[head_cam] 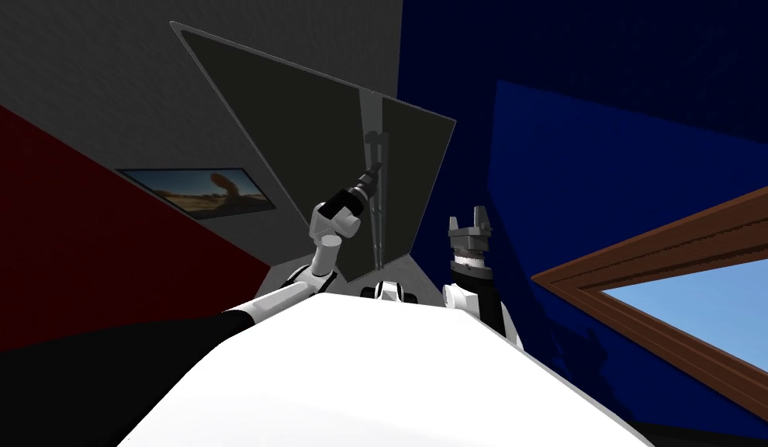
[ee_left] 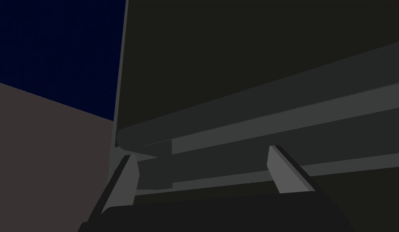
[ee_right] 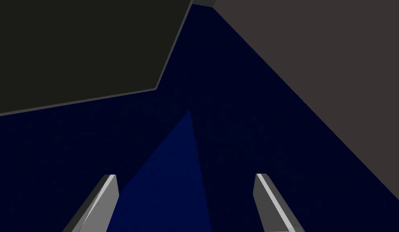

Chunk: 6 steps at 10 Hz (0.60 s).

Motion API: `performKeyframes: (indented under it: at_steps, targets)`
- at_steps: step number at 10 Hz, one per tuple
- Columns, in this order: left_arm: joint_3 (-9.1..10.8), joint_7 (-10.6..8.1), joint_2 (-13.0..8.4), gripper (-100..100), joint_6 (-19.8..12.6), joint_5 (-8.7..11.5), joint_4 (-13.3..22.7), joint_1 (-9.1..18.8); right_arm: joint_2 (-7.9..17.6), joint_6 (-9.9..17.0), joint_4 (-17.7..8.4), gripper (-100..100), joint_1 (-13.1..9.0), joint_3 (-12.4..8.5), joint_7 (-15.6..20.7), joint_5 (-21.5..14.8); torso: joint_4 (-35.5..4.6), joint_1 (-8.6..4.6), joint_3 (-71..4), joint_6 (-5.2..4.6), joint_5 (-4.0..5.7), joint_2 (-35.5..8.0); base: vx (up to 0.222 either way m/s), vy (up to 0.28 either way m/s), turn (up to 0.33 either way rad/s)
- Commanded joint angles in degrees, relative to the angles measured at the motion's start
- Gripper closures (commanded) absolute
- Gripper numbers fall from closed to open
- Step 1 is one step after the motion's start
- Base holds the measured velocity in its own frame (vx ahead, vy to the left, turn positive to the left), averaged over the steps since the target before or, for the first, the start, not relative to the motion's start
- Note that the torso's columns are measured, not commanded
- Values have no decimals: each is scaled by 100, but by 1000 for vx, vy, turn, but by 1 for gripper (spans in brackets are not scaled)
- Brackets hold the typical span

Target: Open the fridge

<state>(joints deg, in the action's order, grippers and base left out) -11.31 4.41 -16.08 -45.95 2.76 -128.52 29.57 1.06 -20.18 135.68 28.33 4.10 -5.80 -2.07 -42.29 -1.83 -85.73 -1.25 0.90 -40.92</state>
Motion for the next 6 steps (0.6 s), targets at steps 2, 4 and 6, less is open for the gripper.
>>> performKeyframes:
  at_steps: [2,4,6]
  targets:
    - [-48,8,3,-100,-150,12,23,431,0,0,0,0,0,0,0,0,-13,-13,-6,-7,8,4,-9,-3,-9]
    - [-48,8,3,-100,-150,12,23,431,0,0,0,0,0,0,0,0,-19,-23,-12,-14,14,9,-10,12,7]
    - [-48,8,3,-100,-150,12,23,431,0,0,0,0,0,0,0,0,-35,-21,-19,-12,15,13,4,3,-17]
